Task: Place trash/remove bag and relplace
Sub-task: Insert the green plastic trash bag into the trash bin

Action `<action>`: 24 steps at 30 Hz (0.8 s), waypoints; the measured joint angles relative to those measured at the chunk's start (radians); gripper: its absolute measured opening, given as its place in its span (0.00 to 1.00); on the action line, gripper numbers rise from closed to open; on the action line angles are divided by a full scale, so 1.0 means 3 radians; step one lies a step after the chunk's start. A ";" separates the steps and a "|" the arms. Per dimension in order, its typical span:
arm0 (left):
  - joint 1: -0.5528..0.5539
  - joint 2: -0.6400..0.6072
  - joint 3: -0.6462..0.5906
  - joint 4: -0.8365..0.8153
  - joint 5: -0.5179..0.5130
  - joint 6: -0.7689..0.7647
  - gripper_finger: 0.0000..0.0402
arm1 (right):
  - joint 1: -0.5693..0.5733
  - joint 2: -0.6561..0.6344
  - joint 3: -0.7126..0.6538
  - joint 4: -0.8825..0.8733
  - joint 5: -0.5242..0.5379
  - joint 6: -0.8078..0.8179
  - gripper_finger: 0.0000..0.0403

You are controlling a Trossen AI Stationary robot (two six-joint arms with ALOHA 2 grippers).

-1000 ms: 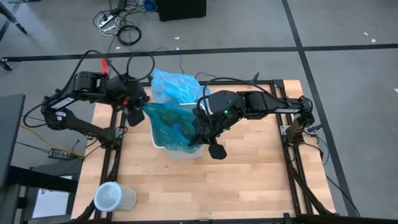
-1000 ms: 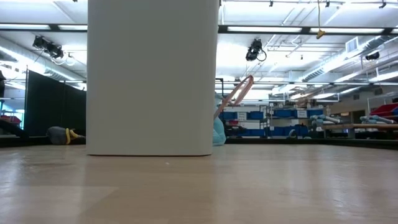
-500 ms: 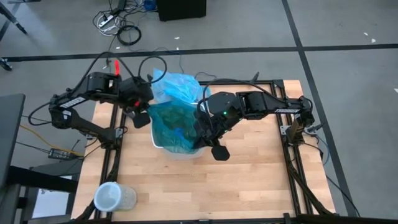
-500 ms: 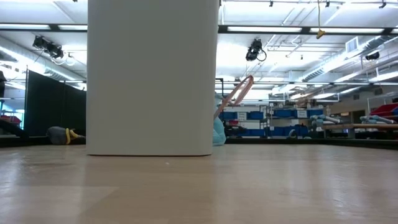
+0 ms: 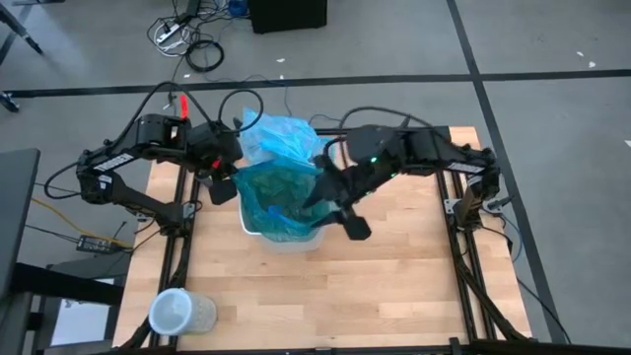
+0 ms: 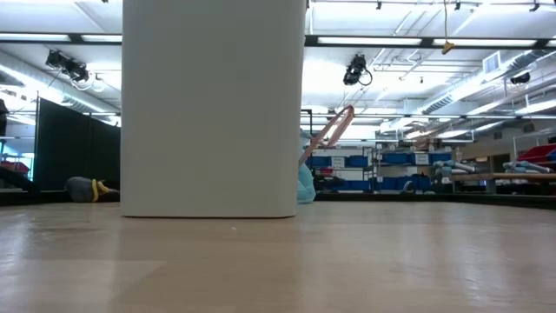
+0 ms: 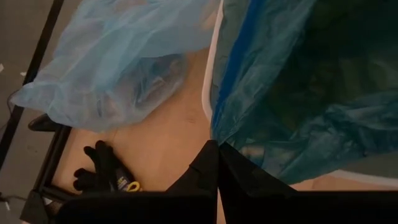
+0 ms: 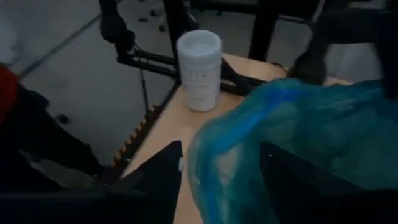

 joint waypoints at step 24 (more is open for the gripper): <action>-0.0006 -0.0053 -0.0277 0.0001 0.0066 -0.0018 0.02 | -0.0345 -0.0237 -0.0366 -0.0385 0.1386 -0.0262 0.48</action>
